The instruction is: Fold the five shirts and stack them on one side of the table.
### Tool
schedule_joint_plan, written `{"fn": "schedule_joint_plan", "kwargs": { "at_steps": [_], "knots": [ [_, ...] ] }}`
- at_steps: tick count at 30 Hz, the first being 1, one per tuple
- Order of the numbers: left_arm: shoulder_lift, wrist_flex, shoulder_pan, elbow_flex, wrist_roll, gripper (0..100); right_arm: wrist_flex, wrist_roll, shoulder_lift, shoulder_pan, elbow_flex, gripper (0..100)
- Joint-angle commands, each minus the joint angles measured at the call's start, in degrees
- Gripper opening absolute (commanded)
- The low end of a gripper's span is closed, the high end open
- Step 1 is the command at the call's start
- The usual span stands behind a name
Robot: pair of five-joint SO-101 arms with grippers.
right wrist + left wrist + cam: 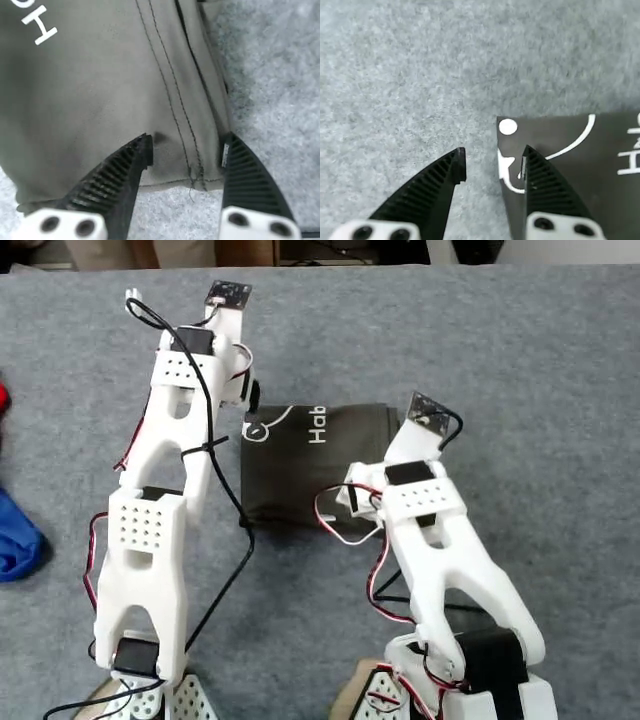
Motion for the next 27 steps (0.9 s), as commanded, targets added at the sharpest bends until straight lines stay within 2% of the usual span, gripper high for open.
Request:
{"fn": "schedule_joint_plan", "kwargs": {
  "at_steps": [1,9,18,27],
  "knots": [
    [-0.2,-0.9,0.7,-2.3,3.8,19,-2.4,-0.5,0.3,-0.7,0.1,23.5],
    [3.3,-0.1,1.0,-3.1,6.7,19,-5.5,-0.5,6.5,-0.3,-0.4,23.5],
    [3.2,5.6,1.1,-10.3,18.2,19,-5.5,-0.5,6.8,4.3,-1.3,23.5],
    [3.3,5.5,2.5,-7.9,25.7,19,-5.5,-0.5,6.9,4.4,-1.5,23.5]
  ]
}}
